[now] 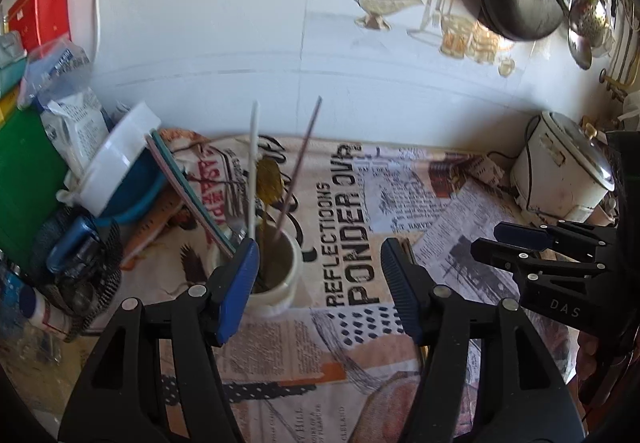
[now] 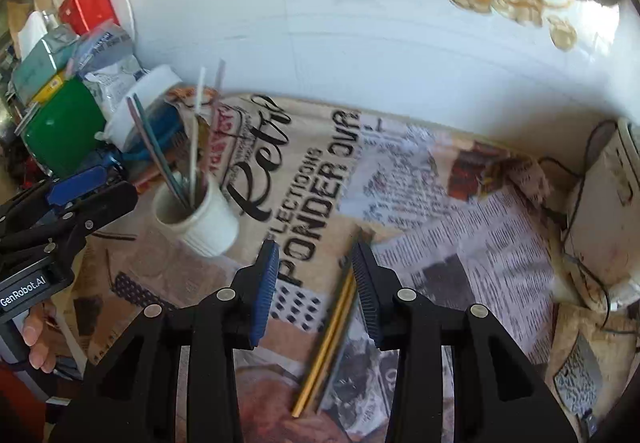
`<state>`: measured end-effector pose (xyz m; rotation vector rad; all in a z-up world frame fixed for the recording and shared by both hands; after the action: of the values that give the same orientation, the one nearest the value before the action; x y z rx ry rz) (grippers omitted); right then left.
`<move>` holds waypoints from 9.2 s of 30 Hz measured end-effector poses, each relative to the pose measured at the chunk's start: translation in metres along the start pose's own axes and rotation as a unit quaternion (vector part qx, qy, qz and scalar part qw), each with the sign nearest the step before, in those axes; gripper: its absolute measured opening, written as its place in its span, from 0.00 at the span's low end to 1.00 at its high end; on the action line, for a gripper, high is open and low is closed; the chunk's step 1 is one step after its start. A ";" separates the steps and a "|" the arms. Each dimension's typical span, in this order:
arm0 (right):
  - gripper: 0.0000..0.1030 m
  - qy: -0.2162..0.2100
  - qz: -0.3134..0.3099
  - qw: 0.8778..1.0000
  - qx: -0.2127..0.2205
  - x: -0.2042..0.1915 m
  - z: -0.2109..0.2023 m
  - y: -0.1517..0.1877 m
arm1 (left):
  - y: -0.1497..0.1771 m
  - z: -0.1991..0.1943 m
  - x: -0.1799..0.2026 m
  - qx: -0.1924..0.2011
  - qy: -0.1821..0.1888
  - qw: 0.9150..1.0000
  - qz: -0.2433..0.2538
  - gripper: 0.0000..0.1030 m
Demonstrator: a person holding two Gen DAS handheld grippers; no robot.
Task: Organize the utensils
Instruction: 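Move both tools back to the remaining gold, green and grey chopsticks, then close the right tool on the grey chopstick while the left tool grasps the green chopstick, then lift the green chopstick with the left tool while the right tool carries the grey one toward the cup, then lower the grey chopstick into the cup with the right tool while the left tool lowers the green one, then move both tools from the cup to the two gold chopsticks on the cloth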
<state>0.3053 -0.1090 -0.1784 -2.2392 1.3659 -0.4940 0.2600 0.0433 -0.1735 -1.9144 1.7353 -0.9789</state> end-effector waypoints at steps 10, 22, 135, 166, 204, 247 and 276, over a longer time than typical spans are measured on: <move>0.34 0.006 0.014 0.995 -0.096 0.029 0.067 0.053 | 0.043 0.045 0.013 -0.068 -0.009 0.998 -0.018 0.60; 0.33 -0.002 0.001 0.988 -0.154 0.021 0.116 0.083 | 0.085 0.085 0.009 -0.127 -0.020 0.991 -0.047 0.60; 0.06 -0.040 0.082 0.996 -0.026 0.082 0.025 0.054 | 0.040 0.093 0.086 -0.118 0.063 0.991 0.008 0.03; 0.06 -0.088 0.049 0.985 0.138 -0.033 -0.043 -0.061 | -0.060 -0.069 -0.034 0.149 -0.013 0.988 -0.034 0.04; 0.06 -0.030 0.124 0.973 0.192 -0.110 0.053 -0.096 | -0.048 0.016 -0.129 0.194 0.011 0.979 -0.063 0.03; 0.23 -0.055 -0.030 0.995 0.074 -0.068 -0.028 -0.028 | -0.013 -0.037 -0.041 0.057 -0.048 0.997 -0.004 0.37; 0.31 -0.002 0.002 0.991 -0.137 0.030 0.102 0.082 | 0.088 0.066 0.007 -0.100 -0.069 0.991 -0.054 0.53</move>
<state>0.3121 -0.1475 -0.3069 -2.4505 1.5138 -0.3143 0.2439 0.0098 -0.2776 -2.1659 1.7211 -0.7093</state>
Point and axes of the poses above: each gripper's, at about its wrist camera, not at the fingertips, and z roughly the way its jaws point, x to its right, y to its underside, the point moved 2 cm from there along z, roughly the way its jaws point, and after that the axes turned 11 degrees about y, right-handed, at the moved point
